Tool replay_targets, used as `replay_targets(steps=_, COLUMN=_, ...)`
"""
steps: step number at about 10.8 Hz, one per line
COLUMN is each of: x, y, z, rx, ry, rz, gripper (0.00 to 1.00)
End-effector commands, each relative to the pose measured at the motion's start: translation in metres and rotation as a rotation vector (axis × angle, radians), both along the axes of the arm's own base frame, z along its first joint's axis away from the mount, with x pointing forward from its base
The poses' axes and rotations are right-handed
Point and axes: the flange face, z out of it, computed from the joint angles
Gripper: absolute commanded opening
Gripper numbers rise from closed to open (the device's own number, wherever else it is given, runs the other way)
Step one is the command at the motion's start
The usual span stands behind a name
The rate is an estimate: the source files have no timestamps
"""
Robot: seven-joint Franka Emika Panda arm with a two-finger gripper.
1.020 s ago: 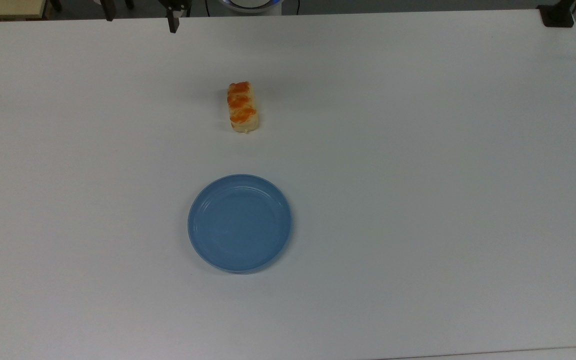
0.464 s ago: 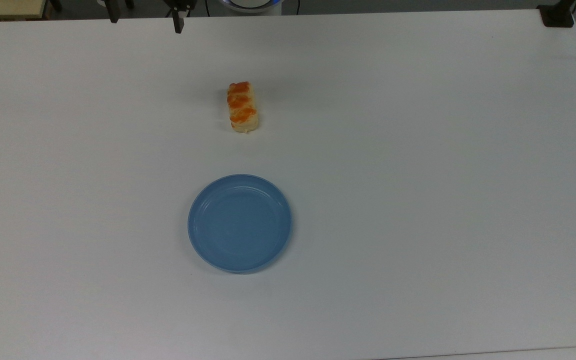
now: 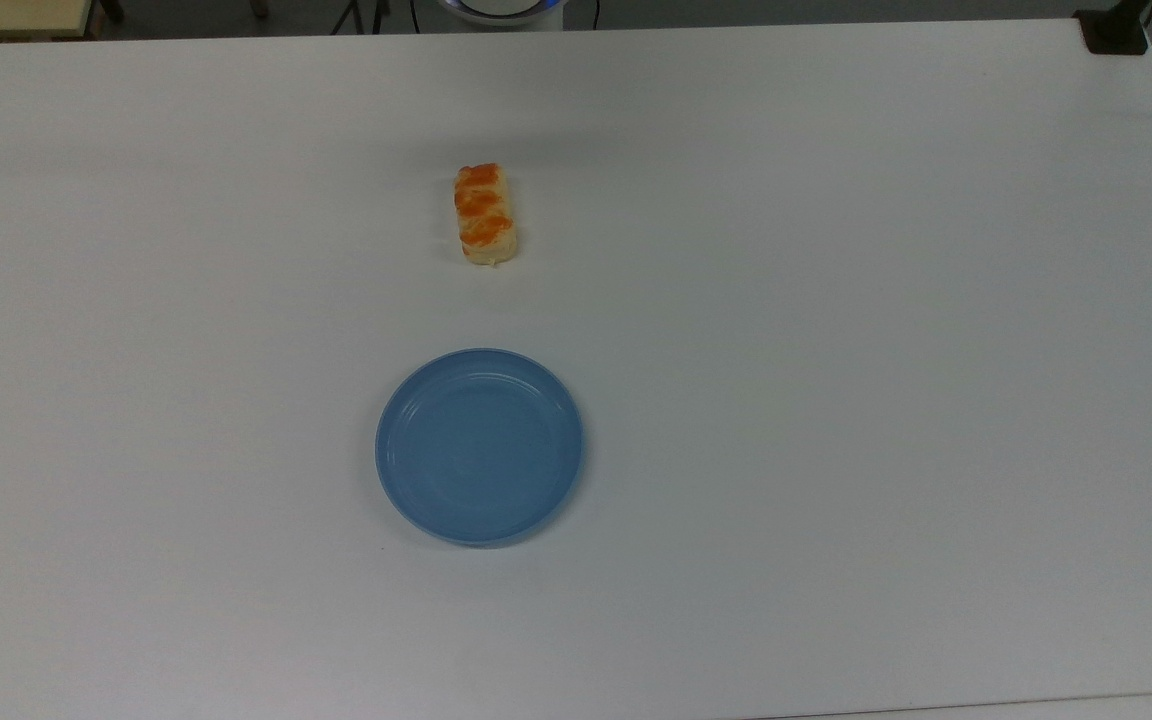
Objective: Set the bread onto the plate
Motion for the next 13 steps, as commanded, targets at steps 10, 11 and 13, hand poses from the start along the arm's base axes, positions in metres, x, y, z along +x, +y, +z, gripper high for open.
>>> replay_targets(steps=10, x=-0.019, y=0.086, z=-0.259, rx=0.052, ry=0.096, rz=-0.018, gripper=1.0)
replay_targets(steps=11, x=-0.013, y=0.092, z=-0.276, rx=0.047, ry=0.081, rz=-0.052, gripper=1.0)
replay_targets(steps=13, x=-0.002, y=0.103, z=-0.305, rx=0.03, ry=0.054, rz=-0.108, gripper=1.0)
